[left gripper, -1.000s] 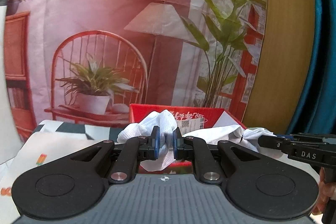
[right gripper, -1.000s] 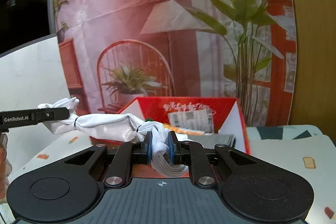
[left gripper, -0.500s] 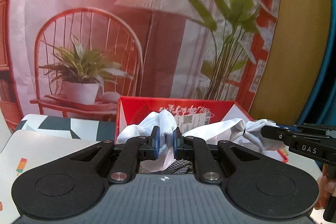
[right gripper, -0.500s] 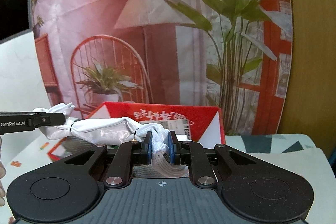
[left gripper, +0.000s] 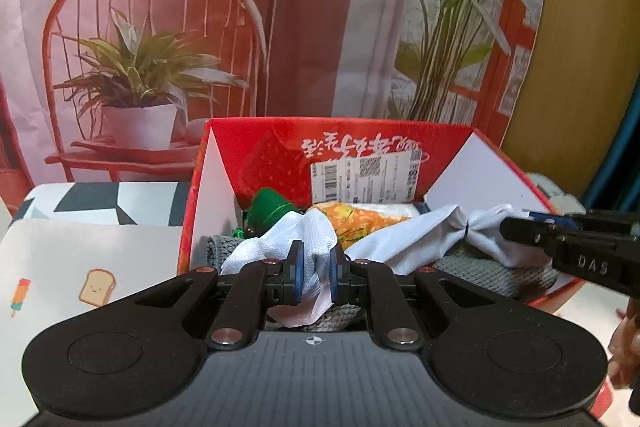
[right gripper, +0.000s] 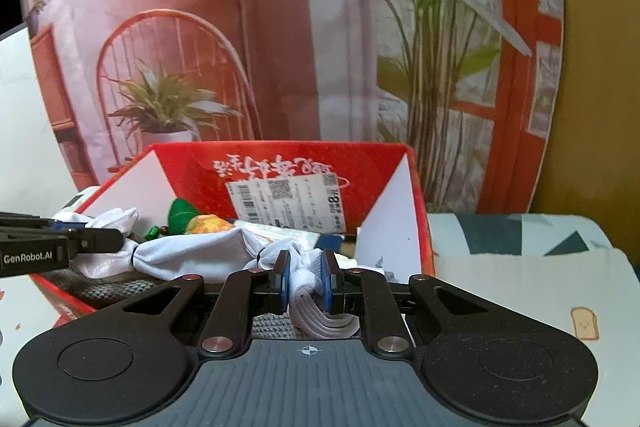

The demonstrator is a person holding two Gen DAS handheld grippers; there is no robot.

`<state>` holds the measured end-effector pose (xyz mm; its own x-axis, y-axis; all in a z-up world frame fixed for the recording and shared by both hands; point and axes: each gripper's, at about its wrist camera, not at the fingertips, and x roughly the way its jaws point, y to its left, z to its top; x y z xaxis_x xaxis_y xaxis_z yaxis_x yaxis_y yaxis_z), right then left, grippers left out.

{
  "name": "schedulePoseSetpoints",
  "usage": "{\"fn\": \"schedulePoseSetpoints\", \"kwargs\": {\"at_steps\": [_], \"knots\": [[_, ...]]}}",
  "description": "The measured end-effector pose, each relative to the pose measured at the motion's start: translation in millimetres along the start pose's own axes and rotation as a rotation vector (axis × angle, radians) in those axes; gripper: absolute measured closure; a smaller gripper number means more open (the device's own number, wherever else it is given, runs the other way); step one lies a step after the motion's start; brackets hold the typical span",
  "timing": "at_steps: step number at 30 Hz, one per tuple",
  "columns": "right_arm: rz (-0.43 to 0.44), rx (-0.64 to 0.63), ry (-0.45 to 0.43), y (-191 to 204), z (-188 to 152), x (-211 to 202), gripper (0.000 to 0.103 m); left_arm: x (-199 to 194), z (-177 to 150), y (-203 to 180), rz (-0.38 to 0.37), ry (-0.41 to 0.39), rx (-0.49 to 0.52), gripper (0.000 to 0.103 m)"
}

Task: Organize soft objects
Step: 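Open both grippers to drop the white cloth into the box, then move both grippers to the clear bag of green cables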

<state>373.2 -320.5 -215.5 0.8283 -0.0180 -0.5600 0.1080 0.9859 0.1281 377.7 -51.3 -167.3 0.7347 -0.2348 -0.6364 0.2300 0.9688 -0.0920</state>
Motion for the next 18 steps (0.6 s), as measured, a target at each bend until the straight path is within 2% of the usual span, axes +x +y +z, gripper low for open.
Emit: {"fn": "schedulePoseSetpoints", "kwargs": {"at_steps": [1, 2, 3, 5, 6, 11, 18], "knots": [[-0.003, -0.001, -0.002, 0, 0, -1, 0.084, -1, 1, 0, -0.017, -0.004, 0.0, 0.085], [-0.007, -0.002, -0.01, -1, 0, -4, 0.079, -3, 0, 2, -0.028, -0.009, 0.002, 0.077], [-0.003, -0.006, -0.02, -1, -1, -7, 0.076, -4, 0, 2, -0.035, -0.01, 0.007, 0.066], [0.001, -0.018, -0.044, -2, -1, -15, 0.074, -11, 0, 1, -0.047, -0.024, 0.012, 0.051], [0.0, -0.02, -0.055, -2, -2, -20, 0.071, -16, -1, 2, -0.052, -0.037, 0.016, 0.048], [0.016, -0.027, -0.112, 0, -6, -47, 0.06, -45, -6, -3, -0.065, -0.081, 0.079, 0.045], [0.064, -0.097, -0.152, 21, -36, -89, 0.058, -91, -37, -7, -0.085, -0.12, 0.106, 0.044]]}}
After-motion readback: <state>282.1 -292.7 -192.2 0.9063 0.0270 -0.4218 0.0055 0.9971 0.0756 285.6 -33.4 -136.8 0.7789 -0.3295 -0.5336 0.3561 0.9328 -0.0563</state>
